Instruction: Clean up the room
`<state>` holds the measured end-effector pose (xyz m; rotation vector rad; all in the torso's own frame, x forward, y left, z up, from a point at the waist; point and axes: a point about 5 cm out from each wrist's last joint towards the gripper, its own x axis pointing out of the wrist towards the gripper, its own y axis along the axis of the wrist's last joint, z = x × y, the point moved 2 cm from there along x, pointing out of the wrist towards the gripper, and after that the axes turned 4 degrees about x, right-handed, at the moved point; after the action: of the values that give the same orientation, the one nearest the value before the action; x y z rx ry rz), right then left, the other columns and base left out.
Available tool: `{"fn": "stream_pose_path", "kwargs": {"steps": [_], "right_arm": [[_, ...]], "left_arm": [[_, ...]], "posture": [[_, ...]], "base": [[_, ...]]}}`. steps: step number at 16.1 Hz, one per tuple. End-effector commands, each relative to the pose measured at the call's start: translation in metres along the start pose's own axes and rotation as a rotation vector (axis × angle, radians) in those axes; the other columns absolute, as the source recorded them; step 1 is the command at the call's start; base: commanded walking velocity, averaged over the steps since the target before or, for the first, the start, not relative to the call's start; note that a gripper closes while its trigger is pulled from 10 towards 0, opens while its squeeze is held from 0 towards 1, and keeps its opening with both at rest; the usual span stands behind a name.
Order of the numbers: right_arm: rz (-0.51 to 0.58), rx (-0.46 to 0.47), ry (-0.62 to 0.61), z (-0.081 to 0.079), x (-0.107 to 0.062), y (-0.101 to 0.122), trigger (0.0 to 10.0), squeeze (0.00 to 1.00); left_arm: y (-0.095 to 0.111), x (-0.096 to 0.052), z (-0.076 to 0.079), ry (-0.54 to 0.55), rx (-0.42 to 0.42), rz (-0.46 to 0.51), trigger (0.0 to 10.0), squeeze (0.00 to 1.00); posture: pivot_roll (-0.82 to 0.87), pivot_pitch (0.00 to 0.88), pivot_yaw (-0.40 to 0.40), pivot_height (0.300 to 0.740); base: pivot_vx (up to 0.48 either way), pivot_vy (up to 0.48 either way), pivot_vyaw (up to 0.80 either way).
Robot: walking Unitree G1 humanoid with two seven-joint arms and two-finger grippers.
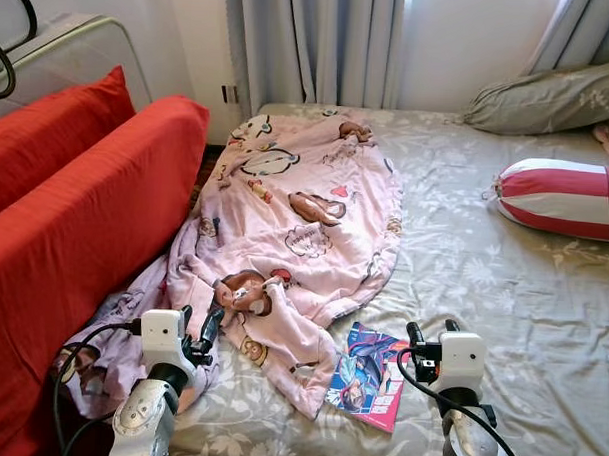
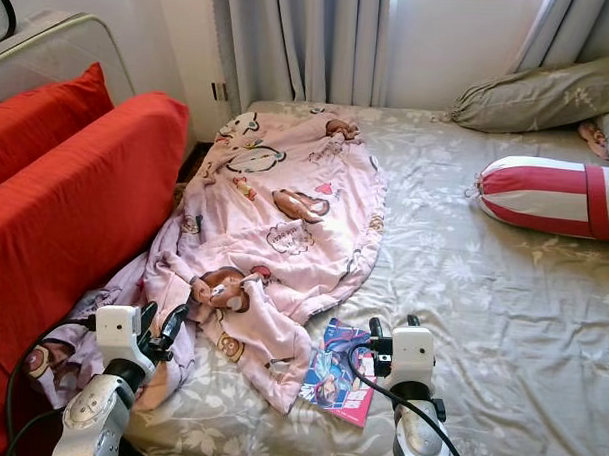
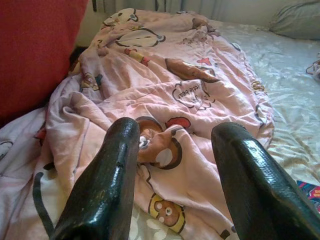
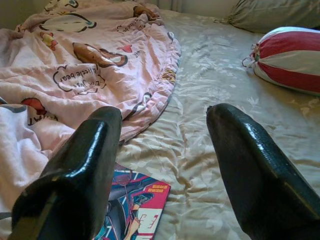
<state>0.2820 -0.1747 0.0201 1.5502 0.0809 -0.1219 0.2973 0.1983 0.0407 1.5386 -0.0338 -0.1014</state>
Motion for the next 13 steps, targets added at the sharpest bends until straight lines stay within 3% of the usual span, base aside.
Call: {"fn": "stream_pose_path", "kwargs": {"steps": [1, 13], "right_arm": [[0.004, -0.002, 0.001, -0.0005, 0.0011, 0.0024, 10.0, 0.0], [-0.019, -0.007, 0.047, -0.0054, 0.0008, -0.0014, 10.0, 0.0]], "left_arm": [[-0.0001, -0.0002, -0.0013, -0.003, -0.012, -0.007, 10.0, 0.0], [-0.0038, -0.0025, 0.0001, -0.017, -0.019, -0.026, 10.0, 0.0]], "posture": [[-0.09, 0.033, 0.019, 0.705], [-0.08, 0.011, 0.015, 0.66]], "base": [[0.0, 0.0, 0.0], [0.0, 0.0, 0.0]]}}
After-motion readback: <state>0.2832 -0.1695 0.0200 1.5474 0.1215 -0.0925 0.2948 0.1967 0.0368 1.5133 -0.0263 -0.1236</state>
